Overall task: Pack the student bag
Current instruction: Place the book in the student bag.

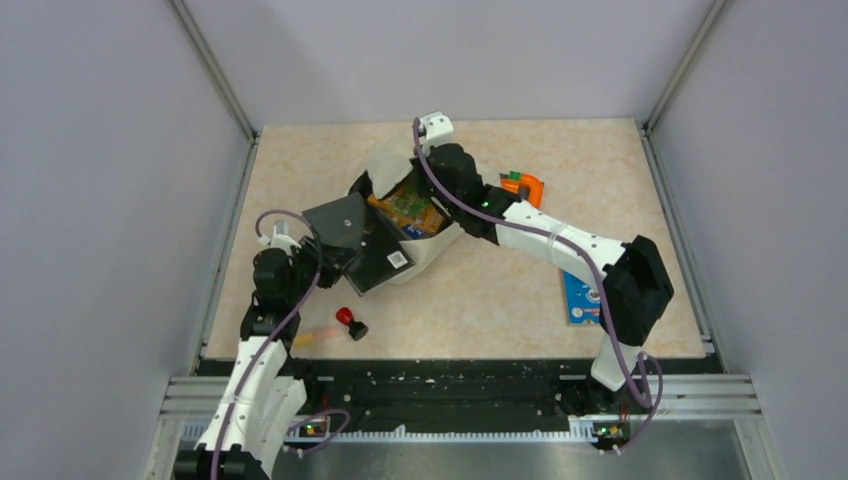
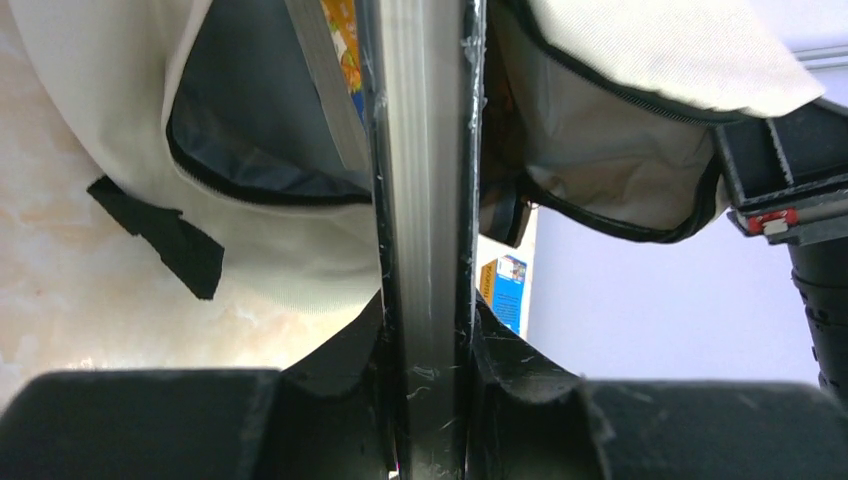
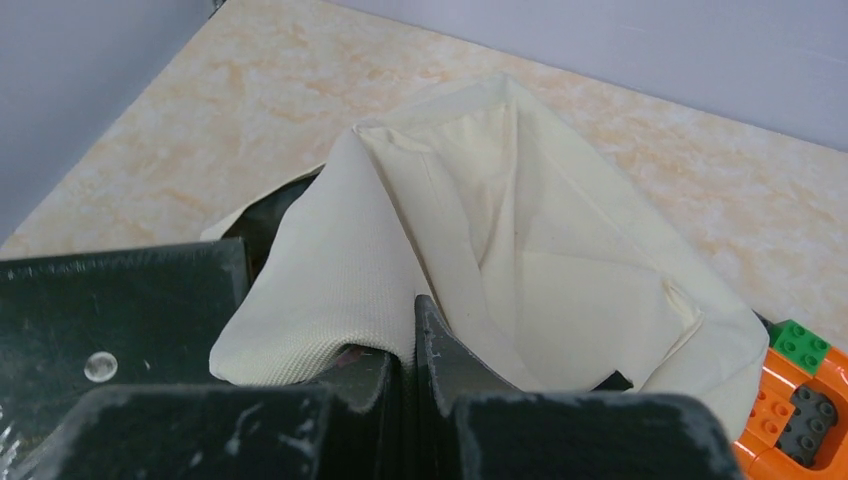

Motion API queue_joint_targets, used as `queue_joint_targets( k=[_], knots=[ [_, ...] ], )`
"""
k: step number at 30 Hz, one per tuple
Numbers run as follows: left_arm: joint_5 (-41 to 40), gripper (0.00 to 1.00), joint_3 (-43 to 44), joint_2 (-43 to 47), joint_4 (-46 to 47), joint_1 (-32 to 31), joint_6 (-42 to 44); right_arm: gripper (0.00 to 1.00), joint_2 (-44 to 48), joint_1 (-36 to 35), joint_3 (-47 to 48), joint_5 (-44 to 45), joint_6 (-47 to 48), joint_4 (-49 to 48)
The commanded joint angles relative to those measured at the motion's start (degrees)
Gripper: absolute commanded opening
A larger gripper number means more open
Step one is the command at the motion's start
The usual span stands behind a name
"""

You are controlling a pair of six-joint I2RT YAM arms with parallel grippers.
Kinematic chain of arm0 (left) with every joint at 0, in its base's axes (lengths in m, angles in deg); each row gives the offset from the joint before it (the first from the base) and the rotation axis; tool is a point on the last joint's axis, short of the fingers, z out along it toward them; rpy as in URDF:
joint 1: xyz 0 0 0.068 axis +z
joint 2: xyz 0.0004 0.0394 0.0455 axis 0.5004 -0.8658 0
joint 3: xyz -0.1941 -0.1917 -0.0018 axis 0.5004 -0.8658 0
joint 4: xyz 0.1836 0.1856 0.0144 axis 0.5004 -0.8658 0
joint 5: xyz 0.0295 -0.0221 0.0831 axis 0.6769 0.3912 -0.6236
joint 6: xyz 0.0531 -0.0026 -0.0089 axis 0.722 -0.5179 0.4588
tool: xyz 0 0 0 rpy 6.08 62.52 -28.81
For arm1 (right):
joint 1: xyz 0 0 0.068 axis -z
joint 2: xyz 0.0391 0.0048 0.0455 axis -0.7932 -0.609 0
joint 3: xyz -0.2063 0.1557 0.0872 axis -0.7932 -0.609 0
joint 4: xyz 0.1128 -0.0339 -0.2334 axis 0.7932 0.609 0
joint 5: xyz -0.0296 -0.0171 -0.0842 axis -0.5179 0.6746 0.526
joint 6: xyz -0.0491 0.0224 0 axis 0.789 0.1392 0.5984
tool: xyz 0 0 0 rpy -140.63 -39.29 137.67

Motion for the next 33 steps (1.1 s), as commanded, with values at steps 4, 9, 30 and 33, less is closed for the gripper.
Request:
queue_joint_targets(
  k=[4,9,30,33],
  knots=[
    [4.9,0.0,-4.2,4.4,10.4,0.1,-6.3,0.0,4.5,0.1,1.6,2.2,-3.7,-10.4],
    [7.4,0.0,-4.4,0.0,16.9,0.1,-7.9,0.0,5.3,0.1,-0.6,-1.2,-4.4,-10.8],
    [1.2,0.0,5.7,-26.7,45.7,0.1,-9.8,0.0,9.1,-1.5,-10.7,-5.2,-5.3,-13.7],
    [0.1,0.0,6.4,-31.6,50.0,-1.4,-10.7,0.0,8.5,-1.9,-9.8,-5.3,-4.8,-13.5]
  ],
)
